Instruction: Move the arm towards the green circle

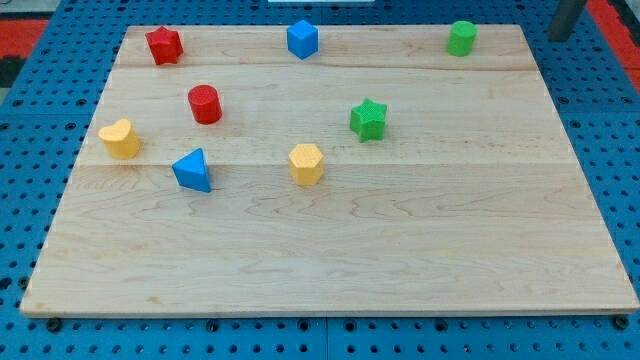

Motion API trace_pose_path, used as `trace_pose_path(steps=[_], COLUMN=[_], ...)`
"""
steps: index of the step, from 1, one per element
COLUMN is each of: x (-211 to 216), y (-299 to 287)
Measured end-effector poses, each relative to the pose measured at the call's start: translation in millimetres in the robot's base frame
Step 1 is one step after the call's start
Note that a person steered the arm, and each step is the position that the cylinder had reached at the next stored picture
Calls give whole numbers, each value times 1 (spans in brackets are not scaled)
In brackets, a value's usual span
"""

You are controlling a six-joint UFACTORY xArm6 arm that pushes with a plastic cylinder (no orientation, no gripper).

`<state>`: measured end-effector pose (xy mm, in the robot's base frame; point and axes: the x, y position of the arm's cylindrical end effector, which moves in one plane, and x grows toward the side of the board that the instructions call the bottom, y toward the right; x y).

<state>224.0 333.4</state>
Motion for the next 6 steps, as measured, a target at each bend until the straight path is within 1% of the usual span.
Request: trace_pose_path(steps=[2, 3, 4, 5, 6], x=[25, 50, 23, -11, -33], y=[-1, -42, -52, -48, -54])
